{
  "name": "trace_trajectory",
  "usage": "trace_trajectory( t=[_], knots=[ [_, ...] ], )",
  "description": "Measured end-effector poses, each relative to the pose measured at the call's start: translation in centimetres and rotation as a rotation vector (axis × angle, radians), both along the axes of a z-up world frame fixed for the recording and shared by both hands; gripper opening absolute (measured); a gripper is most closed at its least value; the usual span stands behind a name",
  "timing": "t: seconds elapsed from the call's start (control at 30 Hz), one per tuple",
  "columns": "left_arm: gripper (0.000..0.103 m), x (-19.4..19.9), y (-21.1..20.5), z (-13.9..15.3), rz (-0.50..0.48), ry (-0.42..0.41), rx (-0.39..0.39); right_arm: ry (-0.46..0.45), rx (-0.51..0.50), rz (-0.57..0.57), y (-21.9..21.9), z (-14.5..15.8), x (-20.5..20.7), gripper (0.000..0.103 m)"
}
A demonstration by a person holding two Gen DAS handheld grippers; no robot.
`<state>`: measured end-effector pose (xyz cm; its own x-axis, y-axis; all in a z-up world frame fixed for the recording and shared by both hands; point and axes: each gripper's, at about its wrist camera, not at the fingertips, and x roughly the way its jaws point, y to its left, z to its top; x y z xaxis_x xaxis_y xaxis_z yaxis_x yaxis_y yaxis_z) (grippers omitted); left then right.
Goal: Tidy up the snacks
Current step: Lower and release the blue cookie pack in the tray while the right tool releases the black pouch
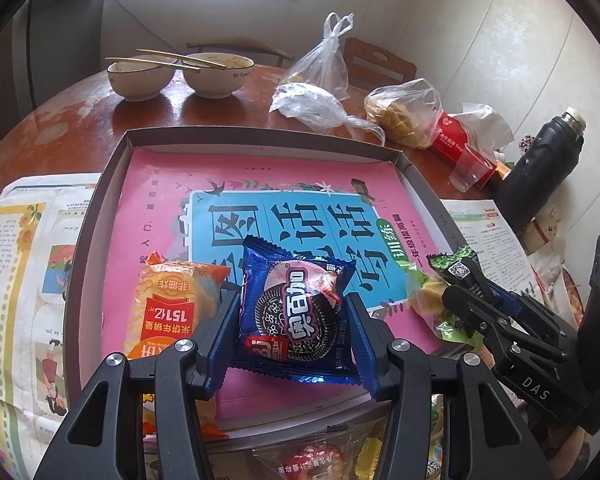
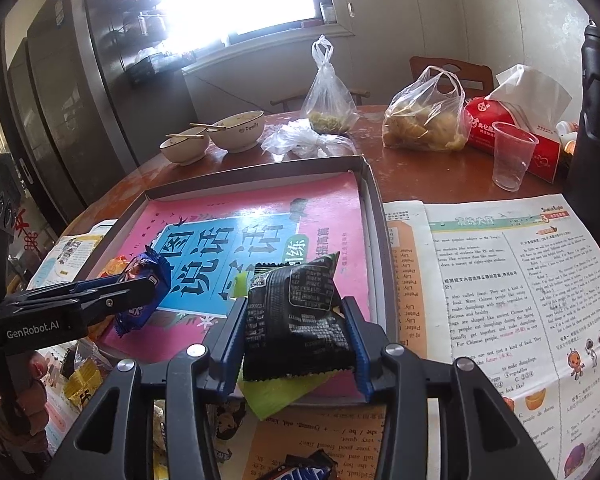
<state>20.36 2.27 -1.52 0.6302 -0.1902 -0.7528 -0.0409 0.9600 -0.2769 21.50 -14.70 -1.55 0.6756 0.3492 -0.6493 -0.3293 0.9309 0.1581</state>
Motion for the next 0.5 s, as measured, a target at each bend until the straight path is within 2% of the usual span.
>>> trace_trajectory(
  t=[0.2,0.5],
  knots=[
    [0.054,0.00,-0.02,0.02,0.001,0.003,0.009,-0.007,-0.013,0.008,-0.03,0.50,-0.28,0.053],
    [0.054,-0.36,0.08,0.58,0.008,-0.015,0.016,0.002,-0.021,0.034,0.27,0.75,-0.70,0.054]
  ],
)
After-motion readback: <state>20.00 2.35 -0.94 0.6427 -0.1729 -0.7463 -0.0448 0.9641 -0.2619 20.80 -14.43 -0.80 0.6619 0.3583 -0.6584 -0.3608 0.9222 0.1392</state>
